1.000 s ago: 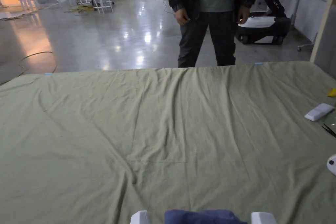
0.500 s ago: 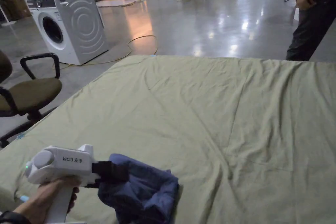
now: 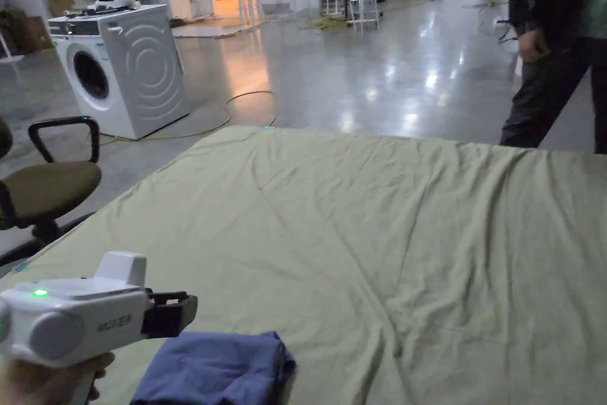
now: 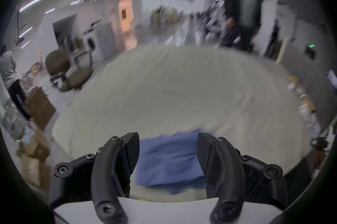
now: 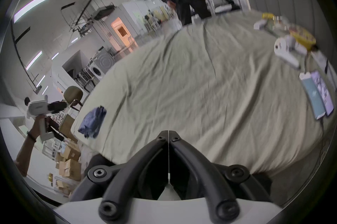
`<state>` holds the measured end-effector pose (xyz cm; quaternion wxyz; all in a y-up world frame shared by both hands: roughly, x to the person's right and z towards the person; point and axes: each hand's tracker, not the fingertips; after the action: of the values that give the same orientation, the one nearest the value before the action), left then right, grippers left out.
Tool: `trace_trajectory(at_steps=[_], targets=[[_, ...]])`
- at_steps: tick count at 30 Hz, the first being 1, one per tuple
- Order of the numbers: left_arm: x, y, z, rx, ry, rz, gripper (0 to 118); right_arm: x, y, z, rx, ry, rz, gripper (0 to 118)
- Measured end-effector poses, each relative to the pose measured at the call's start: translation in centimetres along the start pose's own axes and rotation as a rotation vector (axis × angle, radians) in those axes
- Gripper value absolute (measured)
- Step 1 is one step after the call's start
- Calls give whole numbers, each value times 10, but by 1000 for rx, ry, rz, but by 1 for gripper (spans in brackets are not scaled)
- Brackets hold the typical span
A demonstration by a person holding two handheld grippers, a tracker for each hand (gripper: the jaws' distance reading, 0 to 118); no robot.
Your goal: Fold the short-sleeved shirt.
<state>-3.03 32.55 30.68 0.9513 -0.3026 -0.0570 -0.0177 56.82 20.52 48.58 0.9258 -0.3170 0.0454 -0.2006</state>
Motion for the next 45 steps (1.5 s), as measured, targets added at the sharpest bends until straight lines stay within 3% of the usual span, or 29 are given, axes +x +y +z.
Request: trace_trajectory(at_steps=[3, 4, 7, 9, 11, 13, 14, 19, 25, 45], targets=[[43, 2, 69, 247, -264, 161, 67, -16, 19, 27, 134, 5, 17, 0], [65, 1, 86, 300, -273, 177, 66, -20, 25, 37, 179, -2, 24, 0], [132, -15, 131, 518, -188, 4, 62, -32, 41, 64, 298, -27, 66, 0], [174, -24, 144, 562, -37, -78, 45, -41, 47, 79, 375, -53, 129, 0], [203, -36, 150, 567, 60, -86, 17, -53, 48, 91, 437, -95, 206, 0], [218, -45, 156, 568, -20, -63, 11, -62, 47, 98, 481, -121, 293, 0], [218, -49, 153, 577, -62, -51, 3, -67, 46, 102, 511, -137, 322, 0], [241, -58, 160, 590, -18, -127, 0, -82, 42, 120, 643, -192, 400, 0], [232, -51, 163, 587, -57, -83, 0, -84, 42, 124, 648, -202, 412, 0], [232, -53, 165, 597, -114, -108, 0, -79, 46, 128, 634, -223, 368, 0]])
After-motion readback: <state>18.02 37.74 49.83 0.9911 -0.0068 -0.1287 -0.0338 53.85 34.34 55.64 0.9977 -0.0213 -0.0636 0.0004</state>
